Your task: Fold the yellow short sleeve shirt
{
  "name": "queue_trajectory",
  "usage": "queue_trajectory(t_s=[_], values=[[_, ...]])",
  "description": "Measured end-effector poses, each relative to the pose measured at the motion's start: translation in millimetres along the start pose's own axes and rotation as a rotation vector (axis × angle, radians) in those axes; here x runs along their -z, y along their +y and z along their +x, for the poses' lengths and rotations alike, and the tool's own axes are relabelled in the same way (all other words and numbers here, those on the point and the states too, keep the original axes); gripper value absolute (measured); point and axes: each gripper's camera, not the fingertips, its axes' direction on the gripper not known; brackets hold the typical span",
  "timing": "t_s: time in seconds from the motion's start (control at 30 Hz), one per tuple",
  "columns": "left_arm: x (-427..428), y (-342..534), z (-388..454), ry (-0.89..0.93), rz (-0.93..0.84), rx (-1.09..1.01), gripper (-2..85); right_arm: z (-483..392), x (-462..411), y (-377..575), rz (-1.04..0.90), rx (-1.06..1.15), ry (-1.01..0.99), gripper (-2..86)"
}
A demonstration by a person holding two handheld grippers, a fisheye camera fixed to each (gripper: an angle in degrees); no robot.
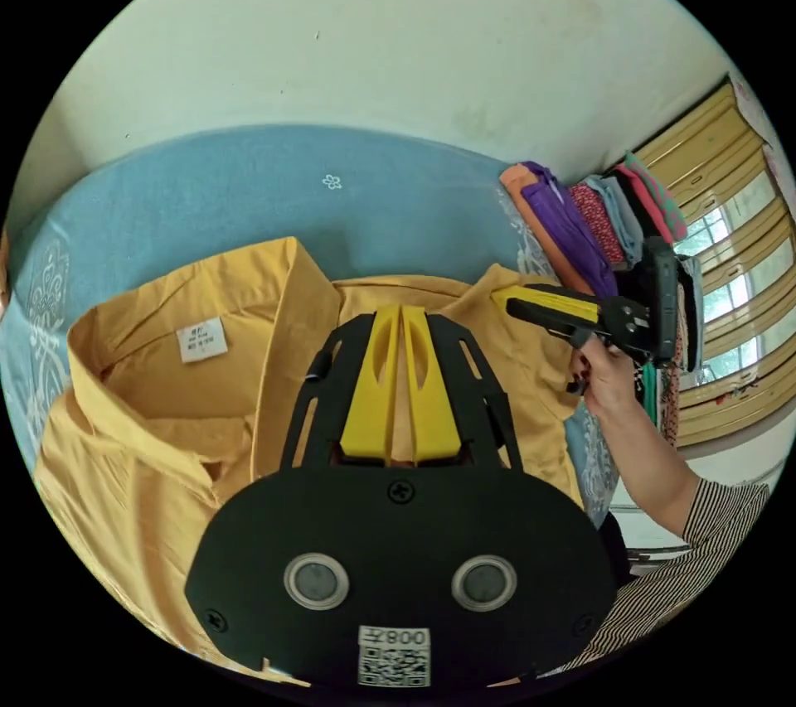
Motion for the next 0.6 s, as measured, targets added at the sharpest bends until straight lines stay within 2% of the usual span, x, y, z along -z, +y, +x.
queue_trajectory(t_s=[0.1, 0.23, 0.43, 0.6], values=[[-11, -34, 2, -0.114, 0.028, -0.025, 0.2, 5, 0, -2, 0.029, -0.010, 0.027, 0.1], [-17, -76, -2, -0.157, 0.031, -0.030, 0.3, 21, -9, -15, 0.023, -0.049, 0.002, 0.1], [-3, -110, -2, -0.101, 0.080, -0.057, 0.4, 32, -4, -22, 0.042, -0.056, -0.026, 0.1], [48, -69, -21, 0.009, 0.195, -0.062, 0.4, 12, 18, -1, 0.122, 0.016, -0.029, 0.1]])
